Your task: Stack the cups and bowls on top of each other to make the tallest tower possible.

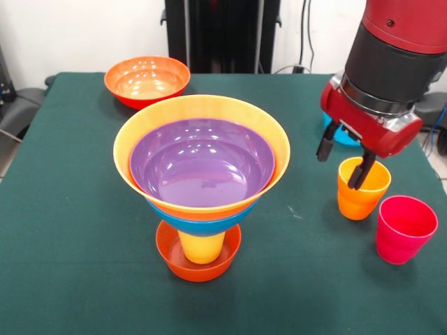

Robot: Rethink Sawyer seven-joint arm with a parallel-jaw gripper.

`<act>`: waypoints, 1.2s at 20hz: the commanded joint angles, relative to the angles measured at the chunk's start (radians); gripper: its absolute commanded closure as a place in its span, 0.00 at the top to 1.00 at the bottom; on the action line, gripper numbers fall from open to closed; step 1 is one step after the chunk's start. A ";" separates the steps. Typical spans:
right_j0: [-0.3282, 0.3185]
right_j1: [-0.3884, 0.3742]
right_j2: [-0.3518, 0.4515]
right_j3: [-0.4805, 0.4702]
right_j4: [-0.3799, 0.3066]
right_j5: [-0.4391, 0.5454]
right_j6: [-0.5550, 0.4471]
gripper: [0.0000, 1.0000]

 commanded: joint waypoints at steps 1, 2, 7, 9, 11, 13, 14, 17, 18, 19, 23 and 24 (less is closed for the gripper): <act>-0.011 -0.033 0.136 0.157 -0.073 0.066 -0.158 1.00; -0.014 -0.036 0.142 0.163 -0.075 0.061 -0.163 1.00; -0.029 -0.043 0.176 0.195 -0.083 0.038 -0.192 1.00; -0.029 -0.051 0.184 0.212 -0.085 0.031 -0.194 1.00; -0.029 -0.060 0.190 0.228 -0.086 0.025 -0.191 1.00; -0.028 -0.072 0.193 0.241 -0.089 0.012 -0.186 1.00; -0.027 -0.076 0.194 0.243 -0.091 0.012 -0.184 1.00; -0.031 -0.078 0.206 0.247 -0.093 0.003 -0.178 1.00; -0.031 -0.076 0.209 0.249 -0.096 -0.004 -0.175 1.00; -0.031 -0.072 0.212 0.249 -0.099 -0.016 -0.171 1.00; -0.033 -0.048 0.220 0.244 -0.106 -0.047 -0.162 1.00; -0.033 -0.043 0.221 0.244 -0.108 -0.056 -0.160 1.00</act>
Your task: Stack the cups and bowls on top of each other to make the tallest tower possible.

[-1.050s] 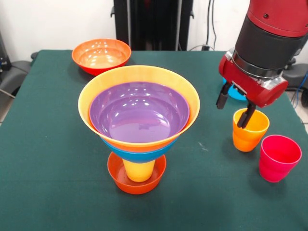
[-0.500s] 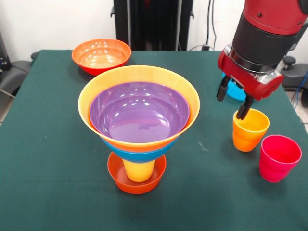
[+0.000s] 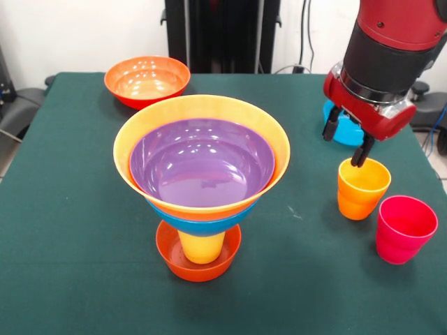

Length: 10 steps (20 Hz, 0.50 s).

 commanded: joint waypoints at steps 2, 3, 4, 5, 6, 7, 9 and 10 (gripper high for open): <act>-0.028 0.032 0.143 0.094 -0.088 -0.072 -0.156 1.00; -0.028 0.036 0.143 0.094 -0.089 -0.079 -0.154 1.00; -0.028 0.038 0.143 0.095 -0.090 -0.085 -0.153 1.00; -0.028 0.041 0.144 0.096 -0.092 -0.092 -0.152 1.00; -0.028 0.043 0.144 0.097 -0.093 -0.098 -0.151 1.00; -0.029 0.047 0.145 0.097 -0.094 -0.106 -0.151 1.00; -0.031 0.054 0.148 0.095 -0.095 -0.118 -0.152 1.00; -0.032 0.057 0.151 0.094 -0.096 -0.124 -0.154 1.00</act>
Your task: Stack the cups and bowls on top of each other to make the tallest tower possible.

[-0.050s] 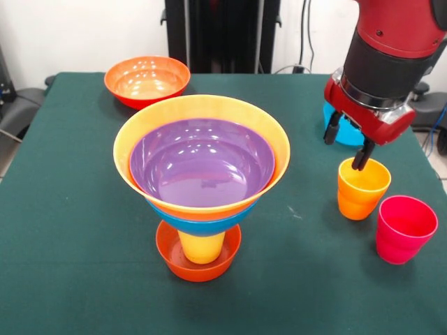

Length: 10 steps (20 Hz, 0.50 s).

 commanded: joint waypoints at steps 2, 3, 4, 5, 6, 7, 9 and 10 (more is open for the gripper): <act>-0.032 0.052 0.142 0.089 -0.097 -0.117 -0.156 1.00; -0.033 0.054 0.143 0.090 -0.099 -0.127 -0.157 1.00; -0.034 0.056 0.144 0.091 -0.100 -0.134 -0.157 1.00; -0.036 0.060 0.148 0.093 -0.101 -0.149 -0.157 1.00; -0.037 0.064 0.152 0.096 -0.103 -0.166 -0.157 1.00; -0.038 0.067 0.155 0.099 -0.105 -0.182 -0.157 1.00; -0.039 0.075 0.159 0.099 -0.110 -0.207 -0.154 1.00; -0.039 0.078 0.161 0.100 -0.110 -0.214 -0.151 1.00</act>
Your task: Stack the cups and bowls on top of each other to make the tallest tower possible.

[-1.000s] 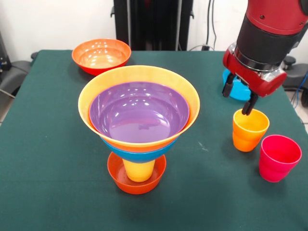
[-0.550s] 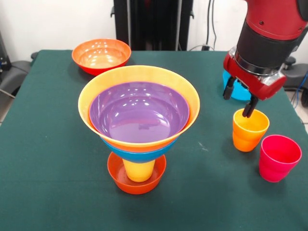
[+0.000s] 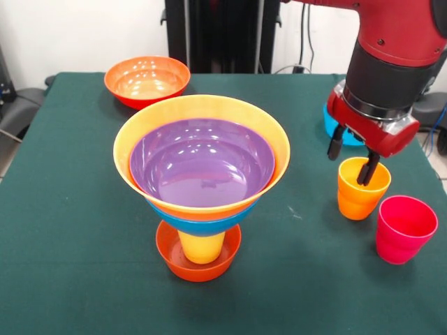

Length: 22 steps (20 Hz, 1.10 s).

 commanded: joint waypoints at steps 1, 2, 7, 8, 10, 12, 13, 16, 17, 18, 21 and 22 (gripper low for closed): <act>-0.030 0.075 0.136 0.097 -0.111 -0.130 -0.148 1.00; -0.030 0.076 0.137 0.096 -0.113 -0.133 -0.145 1.00; -0.033 0.081 0.138 0.085 -0.122 -0.122 -0.135 1.00; -0.033 0.082 0.138 0.082 -0.125 -0.119 -0.132 1.00; -0.034 0.084 0.140 0.078 -0.132 -0.115 -0.127 1.00; -0.035 0.085 0.141 0.076 -0.136 -0.107 -0.125 1.00; -0.036 0.083 0.143 0.076 -0.136 -0.100 -0.127 1.00; -0.040 0.075 0.150 0.082 -0.138 -0.088 -0.132 1.00; -0.043 0.068 0.155 0.087 -0.138 -0.086 -0.136 1.00; -0.046 0.061 0.161 0.092 -0.139 -0.086 -0.140 1.00; -0.055 0.029 0.174 0.114 -0.136 -0.076 -0.145 1.00; -0.056 0.018 0.176 0.122 -0.134 -0.076 -0.143 1.00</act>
